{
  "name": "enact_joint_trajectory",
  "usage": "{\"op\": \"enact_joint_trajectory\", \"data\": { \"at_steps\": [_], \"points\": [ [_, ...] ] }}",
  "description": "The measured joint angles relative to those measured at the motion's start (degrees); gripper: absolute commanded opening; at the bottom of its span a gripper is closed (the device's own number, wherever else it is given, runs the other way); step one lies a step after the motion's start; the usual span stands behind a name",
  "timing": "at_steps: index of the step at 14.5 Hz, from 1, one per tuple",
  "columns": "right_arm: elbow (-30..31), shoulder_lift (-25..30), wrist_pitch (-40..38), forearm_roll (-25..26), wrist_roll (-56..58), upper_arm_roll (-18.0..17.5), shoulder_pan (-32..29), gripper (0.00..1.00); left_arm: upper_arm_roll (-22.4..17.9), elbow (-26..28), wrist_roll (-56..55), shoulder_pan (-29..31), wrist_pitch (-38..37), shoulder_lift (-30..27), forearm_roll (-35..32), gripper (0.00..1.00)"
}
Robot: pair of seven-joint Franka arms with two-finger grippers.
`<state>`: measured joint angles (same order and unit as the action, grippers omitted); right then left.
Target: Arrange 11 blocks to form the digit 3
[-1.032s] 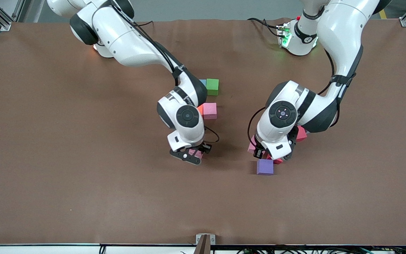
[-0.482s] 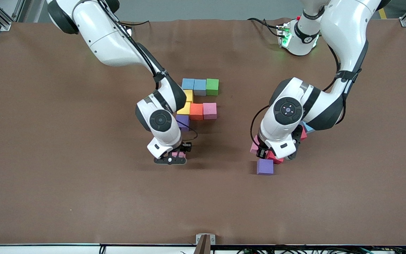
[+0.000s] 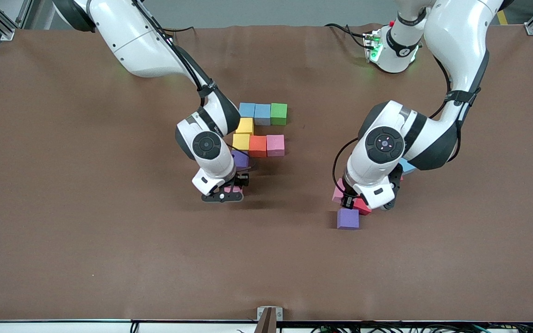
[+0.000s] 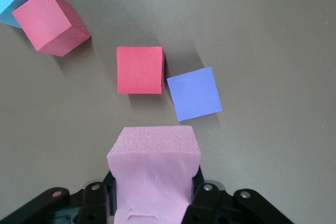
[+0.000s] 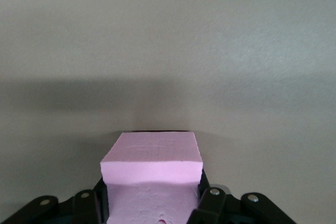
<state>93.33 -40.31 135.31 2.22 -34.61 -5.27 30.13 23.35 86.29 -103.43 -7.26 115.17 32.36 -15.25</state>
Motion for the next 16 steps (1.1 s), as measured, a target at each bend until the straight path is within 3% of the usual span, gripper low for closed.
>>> {"op": "enact_joint_trajectory", "data": {
  "at_steps": [16],
  "points": [
    [0.94,0.02,-0.08,-0.14,-3.39,-0.29,2.11,0.02,0.22,0.2,-0.05,-0.15,-0.09,-0.08,0.24,0.17]
  ]
}}
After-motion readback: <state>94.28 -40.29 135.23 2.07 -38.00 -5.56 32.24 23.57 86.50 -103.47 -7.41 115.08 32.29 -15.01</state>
